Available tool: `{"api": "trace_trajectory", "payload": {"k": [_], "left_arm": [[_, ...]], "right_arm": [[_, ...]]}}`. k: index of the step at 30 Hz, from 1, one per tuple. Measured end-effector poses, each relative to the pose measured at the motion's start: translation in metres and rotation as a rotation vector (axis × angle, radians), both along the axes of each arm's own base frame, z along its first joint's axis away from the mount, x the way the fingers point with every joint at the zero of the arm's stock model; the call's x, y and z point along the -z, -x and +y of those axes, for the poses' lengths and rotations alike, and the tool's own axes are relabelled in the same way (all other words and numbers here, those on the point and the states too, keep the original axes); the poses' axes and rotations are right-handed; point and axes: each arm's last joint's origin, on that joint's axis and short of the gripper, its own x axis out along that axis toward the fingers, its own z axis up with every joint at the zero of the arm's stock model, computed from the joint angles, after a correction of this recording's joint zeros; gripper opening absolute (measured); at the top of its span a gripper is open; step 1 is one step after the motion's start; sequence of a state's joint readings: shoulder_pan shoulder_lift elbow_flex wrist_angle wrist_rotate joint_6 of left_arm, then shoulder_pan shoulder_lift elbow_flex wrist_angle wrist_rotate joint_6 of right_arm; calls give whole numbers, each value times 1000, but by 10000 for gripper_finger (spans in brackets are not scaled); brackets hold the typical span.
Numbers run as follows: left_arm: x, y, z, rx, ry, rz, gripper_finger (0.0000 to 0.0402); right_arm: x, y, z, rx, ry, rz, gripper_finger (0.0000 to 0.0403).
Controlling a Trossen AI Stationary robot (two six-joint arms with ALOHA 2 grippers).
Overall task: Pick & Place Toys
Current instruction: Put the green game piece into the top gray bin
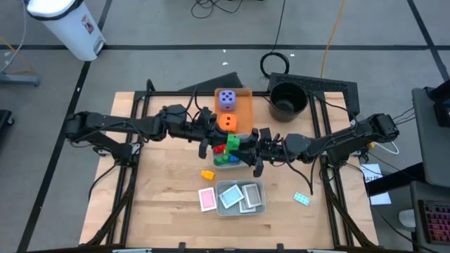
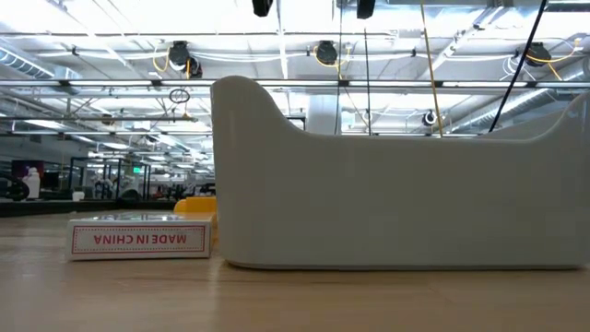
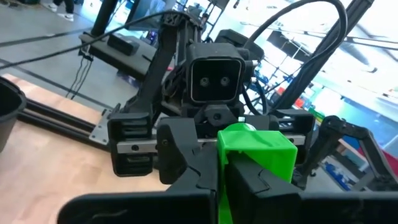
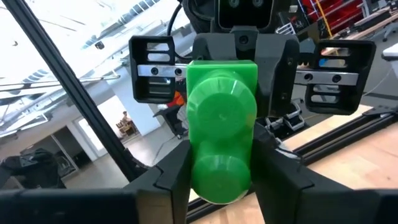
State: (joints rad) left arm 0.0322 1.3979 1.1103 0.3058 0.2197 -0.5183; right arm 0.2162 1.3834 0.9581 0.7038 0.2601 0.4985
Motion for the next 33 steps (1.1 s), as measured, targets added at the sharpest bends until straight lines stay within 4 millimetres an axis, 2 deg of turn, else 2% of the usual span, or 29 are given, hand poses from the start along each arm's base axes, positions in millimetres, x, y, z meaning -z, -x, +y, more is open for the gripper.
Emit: {"api": "trace_trajectory", "payload": {"k": [13, 21, 25, 33], "left_arm": [[1, -5, 1, 6, -26, -41, 90], [0, -4, 6, -4, -28, -45, 181], [0, -3, 11, 46, -21, -45, 217], [3, 1, 23, 201, 93, 27, 236]], "right_arm": [[2, -1, 0, -8, -4, 21, 131], [1, -1, 0, -2, 18, 17, 131], [1, -1, -2, 2, 19, 17, 130], [-5, 5, -9, 14, 32, 14, 130]]}}
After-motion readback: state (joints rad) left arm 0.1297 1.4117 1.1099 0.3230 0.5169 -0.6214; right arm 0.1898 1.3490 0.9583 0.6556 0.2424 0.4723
